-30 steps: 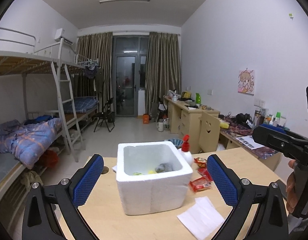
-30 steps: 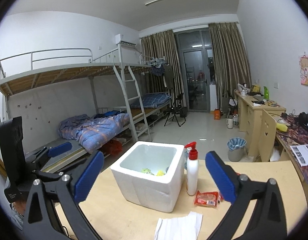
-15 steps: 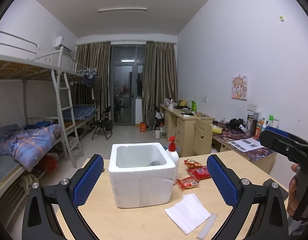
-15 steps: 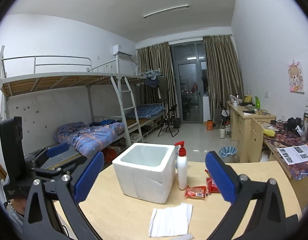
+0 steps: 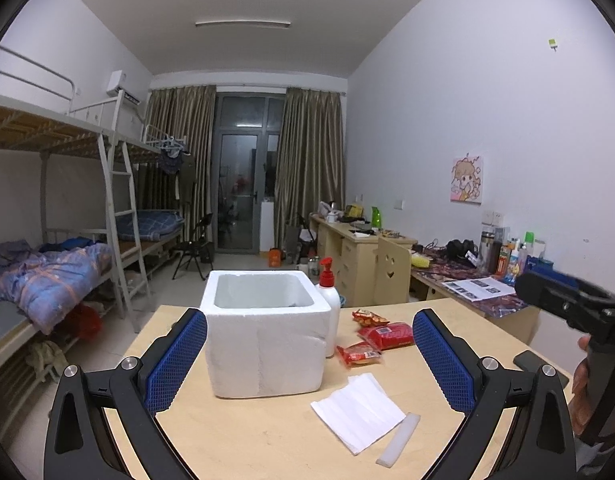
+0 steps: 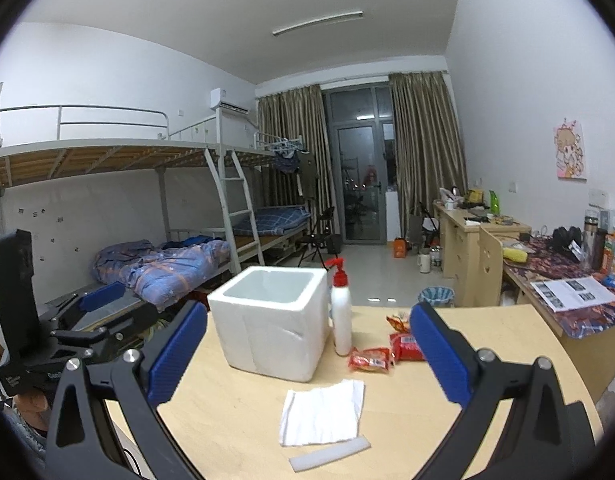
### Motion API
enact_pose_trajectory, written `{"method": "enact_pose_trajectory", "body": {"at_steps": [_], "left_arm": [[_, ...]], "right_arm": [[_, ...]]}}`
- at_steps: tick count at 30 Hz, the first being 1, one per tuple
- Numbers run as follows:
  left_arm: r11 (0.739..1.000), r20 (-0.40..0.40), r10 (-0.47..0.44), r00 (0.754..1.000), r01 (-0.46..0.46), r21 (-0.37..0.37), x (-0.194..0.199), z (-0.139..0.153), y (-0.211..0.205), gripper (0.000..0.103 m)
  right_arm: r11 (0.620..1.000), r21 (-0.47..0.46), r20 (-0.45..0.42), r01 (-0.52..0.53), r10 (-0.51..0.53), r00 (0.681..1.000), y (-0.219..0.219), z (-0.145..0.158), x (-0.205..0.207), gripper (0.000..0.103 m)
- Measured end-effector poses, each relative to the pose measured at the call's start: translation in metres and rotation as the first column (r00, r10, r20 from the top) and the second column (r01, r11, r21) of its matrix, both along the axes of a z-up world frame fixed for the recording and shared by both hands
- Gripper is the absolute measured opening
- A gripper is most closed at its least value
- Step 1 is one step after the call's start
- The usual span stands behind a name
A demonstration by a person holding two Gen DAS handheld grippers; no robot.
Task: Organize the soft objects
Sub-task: 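Move left tool toward the white tissue sheet on the table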
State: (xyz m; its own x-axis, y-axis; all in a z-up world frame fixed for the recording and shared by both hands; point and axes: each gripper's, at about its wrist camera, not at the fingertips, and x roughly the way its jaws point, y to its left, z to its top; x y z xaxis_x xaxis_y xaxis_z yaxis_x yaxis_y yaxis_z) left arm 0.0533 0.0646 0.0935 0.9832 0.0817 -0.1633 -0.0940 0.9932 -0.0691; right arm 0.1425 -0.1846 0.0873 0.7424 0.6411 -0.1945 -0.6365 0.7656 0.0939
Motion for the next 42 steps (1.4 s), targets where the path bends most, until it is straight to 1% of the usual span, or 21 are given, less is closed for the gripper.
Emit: {"method": "enact_pose_trajectory", "body": {"at_steps": [2, 4, 7, 9, 13, 16, 20, 24, 30, 35, 39, 42], "left_arm": [[1.0, 0.02, -0.001, 1.0, 0.001, -0.009, 0.0, -0.007, 0.0, 0.103], [1.0, 0.022, 0.005, 1.0, -0.005, 0.002, 0.004, -0.013, -0.002, 0.103], [1.0, -0.009, -0.019, 1.0, 0.019, 0.002, 0.013, -0.027, -0.007, 0.103], [0.999, -0.031, -0.03, 0.999, 0.03, -0.012, 0.018, -0.035, -0.01, 0.103], [0.998, -0.06, -0.051, 0.997, 0.049, -0.037, 0.025, -0.047, -0.012, 0.103], [0.998, -0.084, -0.05, 0.995, 0.047, -0.044, 0.031, -0.057, -0.012, 0.103], [0.996, -0.128, -0.076, 0.989, 0.069, -0.059, 0.04, -0.07, -0.016, 0.103], [0.994, -0.161, -0.095, 0.982, 0.085, -0.073, 0.045, -0.08, -0.017, 0.103], [0.992, -0.218, -0.114, 0.969, 0.098, -0.083, 0.057, -0.095, -0.018, 0.103], [0.99, -0.24, -0.132, 0.962, 0.113, -0.089, 0.066, -0.101, -0.017, 0.103], [0.988, -0.294, -0.146, 0.945, 0.123, -0.097, 0.08, -0.107, -0.015, 0.103], [0.985, -0.304, -0.16, 0.939, 0.131, -0.112, 0.088, -0.109, -0.014, 0.103]], "right_arm": [[1.0, 0.011, -0.011, -0.003, 0.003, 1.0, -0.003, -0.007, 0.0, 0.103], [1.0, 0.018, -0.025, 0.0, 0.0, 1.0, -0.006, -0.015, 0.002, 0.103], [1.0, -0.004, -0.032, 0.025, -0.025, 0.999, -0.007, -0.027, 0.001, 0.103], [0.998, -0.017, -0.035, 0.054, -0.055, 0.998, -0.01, -0.034, 0.0, 0.103], [0.997, -0.035, -0.065, 0.068, -0.071, 0.995, -0.012, -0.048, 0.003, 0.103], [0.996, -0.044, -0.088, 0.077, -0.081, 0.993, -0.015, -0.055, 0.006, 0.103], [0.998, -0.033, -0.131, 0.058, -0.062, 0.989, -0.018, -0.062, 0.01, 0.103], [0.997, -0.048, -0.154, 0.061, -0.068, 0.986, -0.018, -0.068, 0.012, 0.103], [0.995, -0.081, -0.189, 0.058, -0.072, 0.979, -0.014, -0.076, 0.016, 0.103], [0.992, -0.117, -0.214, 0.048, -0.073, 0.974, -0.008, -0.085, 0.021, 0.103], [0.99, -0.137, -0.238, 0.044, -0.076, 0.968, -0.006, -0.091, 0.026, 0.103], [0.987, -0.155, -0.251, 0.046, -0.084, 0.964, -0.005, -0.093, 0.031, 0.103]]}}
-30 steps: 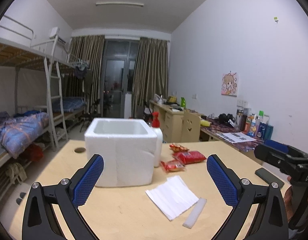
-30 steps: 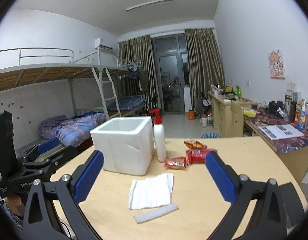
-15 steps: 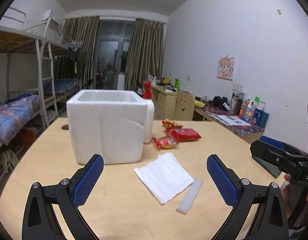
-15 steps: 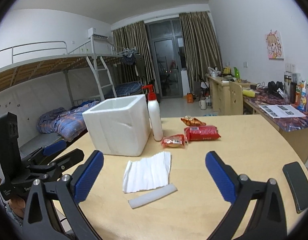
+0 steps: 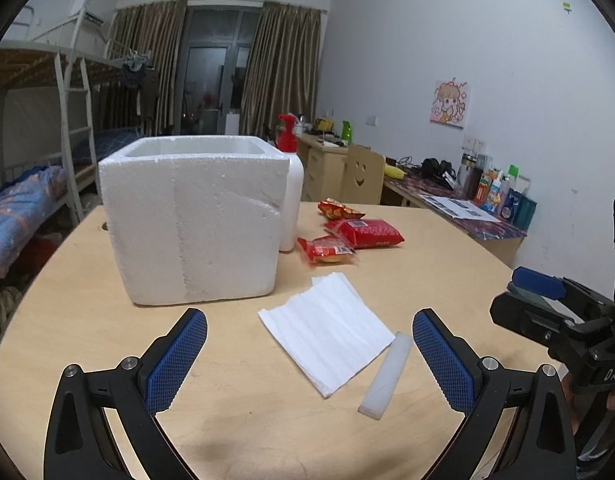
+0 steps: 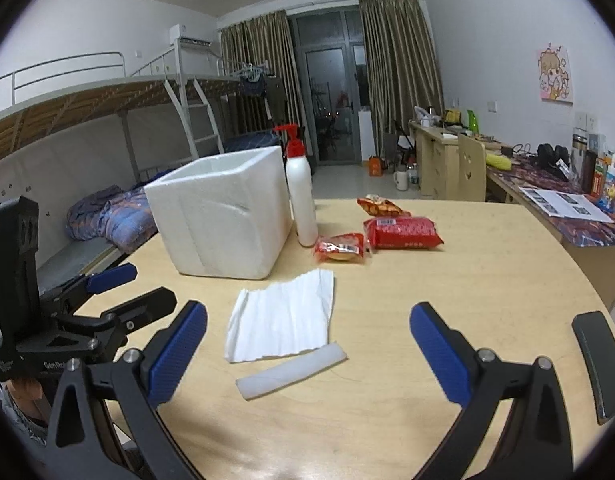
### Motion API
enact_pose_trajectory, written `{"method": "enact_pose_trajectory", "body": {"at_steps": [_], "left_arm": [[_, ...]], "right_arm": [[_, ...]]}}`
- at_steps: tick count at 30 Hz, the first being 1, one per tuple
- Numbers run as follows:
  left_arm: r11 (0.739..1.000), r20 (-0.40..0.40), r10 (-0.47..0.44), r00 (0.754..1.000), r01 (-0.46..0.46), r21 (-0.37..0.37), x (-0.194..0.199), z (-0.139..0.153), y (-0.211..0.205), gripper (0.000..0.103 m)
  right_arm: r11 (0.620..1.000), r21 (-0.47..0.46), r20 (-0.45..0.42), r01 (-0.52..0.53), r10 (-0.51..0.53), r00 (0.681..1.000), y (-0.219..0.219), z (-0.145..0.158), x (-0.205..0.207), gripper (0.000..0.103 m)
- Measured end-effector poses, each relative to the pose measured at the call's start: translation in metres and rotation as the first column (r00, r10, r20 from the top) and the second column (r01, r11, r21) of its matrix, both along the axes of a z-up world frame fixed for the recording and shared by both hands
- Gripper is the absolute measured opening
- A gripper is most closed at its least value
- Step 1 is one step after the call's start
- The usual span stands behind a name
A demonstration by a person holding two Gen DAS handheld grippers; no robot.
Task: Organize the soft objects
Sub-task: 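Move left tool toward the white tissue sheet on the table, then close left tool on the white tissue sheet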
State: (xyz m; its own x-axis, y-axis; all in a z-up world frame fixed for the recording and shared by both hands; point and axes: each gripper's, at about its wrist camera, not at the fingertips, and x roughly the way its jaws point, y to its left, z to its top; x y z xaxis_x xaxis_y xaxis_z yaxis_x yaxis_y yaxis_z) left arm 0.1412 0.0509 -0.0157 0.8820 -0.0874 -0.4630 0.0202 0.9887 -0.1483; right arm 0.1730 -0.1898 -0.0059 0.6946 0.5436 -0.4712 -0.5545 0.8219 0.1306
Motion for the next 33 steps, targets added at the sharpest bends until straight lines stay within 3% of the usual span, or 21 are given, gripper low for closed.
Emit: {"method": "enact_pose_trajectory", "body": {"at_steps": [18, 23, 29, 33], "left_arm": [[1.0, -0.145, 0.003, 0.989, -0.004, -0.01, 0.077, -0.03, -0.015, 0.102], [0.999, -0.235, -0.019, 0.972, 0.009, -0.044, 0.099, -0.044, -0.018, 0.097], [1.0, -0.321, -0.012, 0.947, 0.005, -0.02, 0.115, -0.058, -0.025, 0.089], [1.0, -0.354, 0.007, 0.935, -0.004, 0.01, 0.122, -0.065, -0.028, 0.079]], "right_arm": [[0.999, -0.025, -0.115, -0.03, 0.027, 0.993, -0.011, -0.027, 0.041, 0.103], [0.999, -0.022, -0.133, -0.04, 0.036, 0.99, -0.013, -0.031, 0.047, 0.103], [0.998, -0.016, -0.154, -0.054, 0.051, 0.987, -0.012, -0.034, 0.053, 0.103], [0.998, -0.019, -0.165, -0.059, 0.055, 0.985, -0.012, -0.037, 0.056, 0.103]]}}
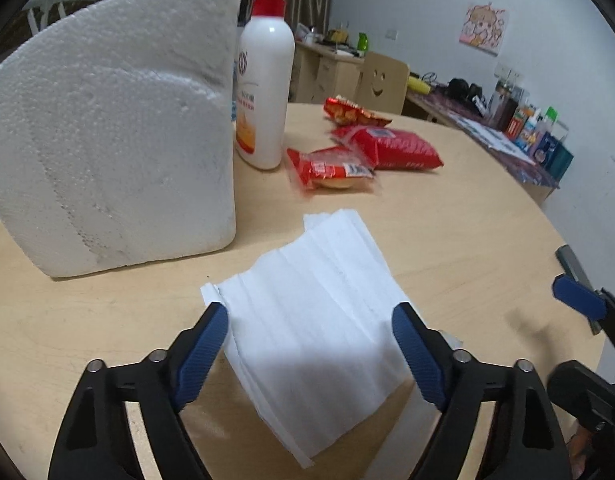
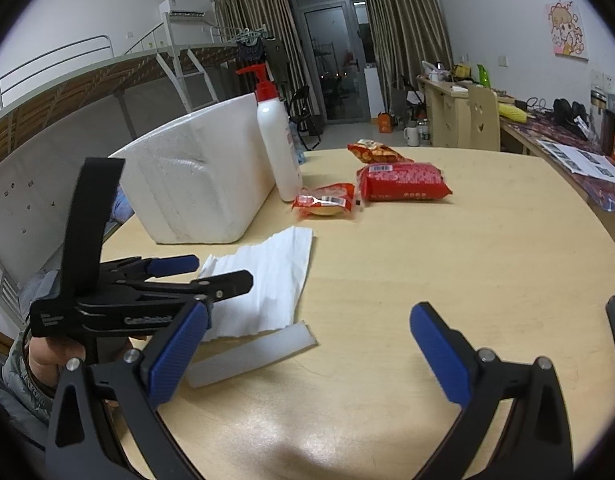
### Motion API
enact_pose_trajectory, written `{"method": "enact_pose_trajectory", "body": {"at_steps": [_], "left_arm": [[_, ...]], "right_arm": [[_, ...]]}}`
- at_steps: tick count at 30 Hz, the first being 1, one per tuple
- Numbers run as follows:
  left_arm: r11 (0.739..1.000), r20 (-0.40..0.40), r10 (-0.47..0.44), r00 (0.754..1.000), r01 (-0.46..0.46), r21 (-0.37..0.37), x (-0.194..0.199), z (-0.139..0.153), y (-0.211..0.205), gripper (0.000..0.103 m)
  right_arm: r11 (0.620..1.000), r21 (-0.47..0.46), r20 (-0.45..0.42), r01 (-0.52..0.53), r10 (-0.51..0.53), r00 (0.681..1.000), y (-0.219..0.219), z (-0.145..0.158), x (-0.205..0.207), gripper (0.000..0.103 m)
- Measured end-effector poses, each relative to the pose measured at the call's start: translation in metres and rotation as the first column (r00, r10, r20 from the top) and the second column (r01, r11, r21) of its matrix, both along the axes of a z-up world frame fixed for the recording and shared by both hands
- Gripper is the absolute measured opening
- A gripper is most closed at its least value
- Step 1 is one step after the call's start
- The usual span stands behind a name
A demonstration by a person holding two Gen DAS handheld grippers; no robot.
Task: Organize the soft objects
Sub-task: 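Close left tool on the white tissue sheet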
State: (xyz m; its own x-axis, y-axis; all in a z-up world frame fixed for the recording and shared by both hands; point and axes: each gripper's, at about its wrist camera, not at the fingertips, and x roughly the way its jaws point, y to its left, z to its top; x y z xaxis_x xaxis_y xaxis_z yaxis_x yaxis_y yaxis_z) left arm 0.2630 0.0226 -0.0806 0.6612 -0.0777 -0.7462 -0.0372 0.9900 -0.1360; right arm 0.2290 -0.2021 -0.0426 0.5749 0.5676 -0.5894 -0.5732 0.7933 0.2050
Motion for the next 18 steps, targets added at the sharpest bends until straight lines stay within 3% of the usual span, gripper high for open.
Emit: {"method": "enact_pose_trajectory", "body": {"at_steps": [2, 8, 14, 17, 18], "left_arm": [[1.0, -0.02, 0.012, 1.0, -0.012, 0.026, 0.004, -0.005, -0.002, 0.07], [0.999, -0.045, -0.003, 0.999, 0.005, 0.047, 0.008, -0.011, -0.006, 0.064], [0.993, -0.047, -0.009, 0.999, 0.015, 0.121, 0.011, -0.012, -0.014, 0.05], [0.992, -0.045, -0.017, 0.999, 0.023, 0.122, 0.012, -0.011, -0.014, 0.032], [0.992, -0.044, -0.019, 0.999, 0.024, 0.12, 0.011, -0.011, -0.014, 0.021]], "right_arm": [[1.0, 0.0, -0.004, -0.005, 0.005, 1.0, 0.0, 0.0, 0.001, 0.103], [1.0, -0.003, -0.013, -0.006, 0.006, 1.0, 0.0, -0.002, 0.004, 0.103], [1.0, -0.002, -0.038, 0.005, -0.006, 0.999, -0.003, -0.007, 0.008, 0.103], [1.0, -0.006, -0.046, 0.009, -0.009, 0.999, -0.003, -0.009, 0.008, 0.103], [1.0, -0.009, -0.048, 0.009, -0.009, 0.999, -0.003, -0.01, 0.008, 0.103]]}}
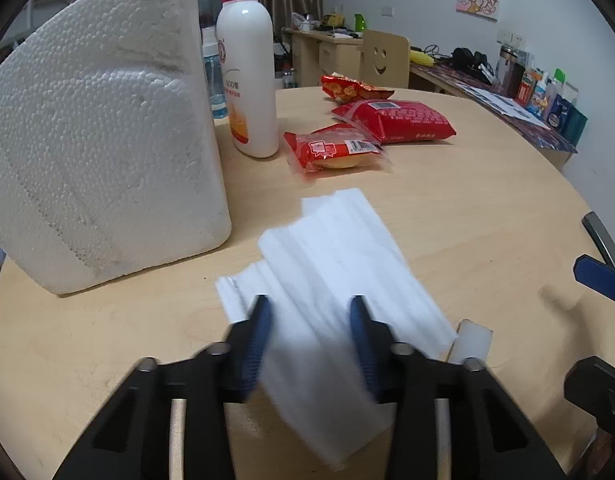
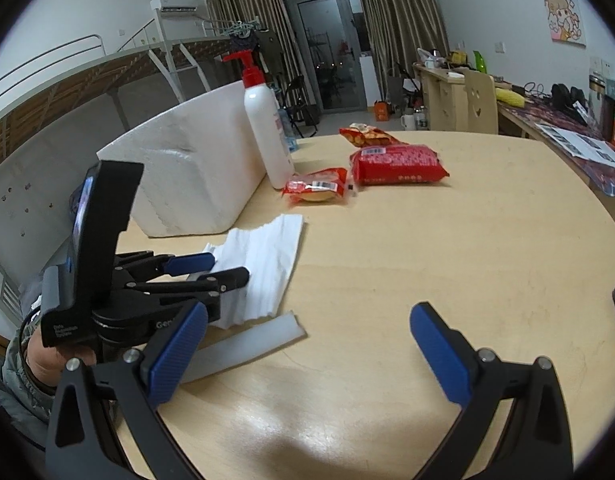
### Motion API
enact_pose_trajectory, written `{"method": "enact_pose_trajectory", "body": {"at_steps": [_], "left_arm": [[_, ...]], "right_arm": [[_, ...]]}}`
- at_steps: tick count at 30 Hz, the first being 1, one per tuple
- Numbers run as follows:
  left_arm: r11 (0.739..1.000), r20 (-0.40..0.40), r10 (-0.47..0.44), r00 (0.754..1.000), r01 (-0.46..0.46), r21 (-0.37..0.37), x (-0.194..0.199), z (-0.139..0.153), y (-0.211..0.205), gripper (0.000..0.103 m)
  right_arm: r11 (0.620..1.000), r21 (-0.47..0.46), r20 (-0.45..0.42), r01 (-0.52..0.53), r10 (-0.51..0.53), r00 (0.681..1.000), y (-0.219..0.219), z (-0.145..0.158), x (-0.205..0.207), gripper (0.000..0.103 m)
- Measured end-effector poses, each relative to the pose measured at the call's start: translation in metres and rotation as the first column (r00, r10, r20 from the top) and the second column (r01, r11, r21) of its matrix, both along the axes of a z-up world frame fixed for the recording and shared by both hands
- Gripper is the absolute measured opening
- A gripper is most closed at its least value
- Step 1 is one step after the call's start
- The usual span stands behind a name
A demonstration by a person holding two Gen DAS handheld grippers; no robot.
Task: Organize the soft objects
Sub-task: 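Close left tool on the white tissue sheet, then lift the white tissue sheet with left tool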
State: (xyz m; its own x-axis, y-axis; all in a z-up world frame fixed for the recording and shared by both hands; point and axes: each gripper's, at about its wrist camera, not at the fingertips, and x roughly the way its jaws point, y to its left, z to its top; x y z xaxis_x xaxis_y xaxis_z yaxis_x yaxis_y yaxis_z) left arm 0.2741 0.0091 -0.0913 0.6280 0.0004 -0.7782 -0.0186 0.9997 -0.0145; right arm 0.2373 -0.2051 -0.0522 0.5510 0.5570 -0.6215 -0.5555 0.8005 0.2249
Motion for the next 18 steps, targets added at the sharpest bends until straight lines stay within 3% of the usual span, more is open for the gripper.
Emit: {"method": "enact_pose_trajectory", "body": {"at_steps": [1, 3, 8, 18], "left_arm": [[1.0, 0.0, -0.002, 1.0, 0.002, -0.003, 0.0, 0.0, 0.0, 0.014], [1.0, -0.001, -0.008, 1.0, 0.008, -0.021, -0.001, 0.001, 0.003, 0.009], [0.998, 0.004, -0.023, 1.0, 0.023, -0.056, -0.005, 0.003, 0.008, 0.009], [0.998, 0.098, 0.022, 0.995, -0.016, -0.069, -0.025, 0.023, 0.035, 0.008]], "right_arm": [[1.0, -0.003, -0.002, 0.0, 0.0, 1.0, 0.0, 0.0, 0.0, 0.103], [1.0, -0.007, -0.005, -0.004, 0.004, 1.0, 0.002, -0.001, 0.0, 0.103], [0.999, -0.032, -0.015, -0.023, 0.023, 1.0, 0.01, -0.004, -0.002, 0.103], [0.995, -0.079, -0.039, -0.068, 0.065, 0.997, 0.037, -0.006, -0.014, 0.103]]}}
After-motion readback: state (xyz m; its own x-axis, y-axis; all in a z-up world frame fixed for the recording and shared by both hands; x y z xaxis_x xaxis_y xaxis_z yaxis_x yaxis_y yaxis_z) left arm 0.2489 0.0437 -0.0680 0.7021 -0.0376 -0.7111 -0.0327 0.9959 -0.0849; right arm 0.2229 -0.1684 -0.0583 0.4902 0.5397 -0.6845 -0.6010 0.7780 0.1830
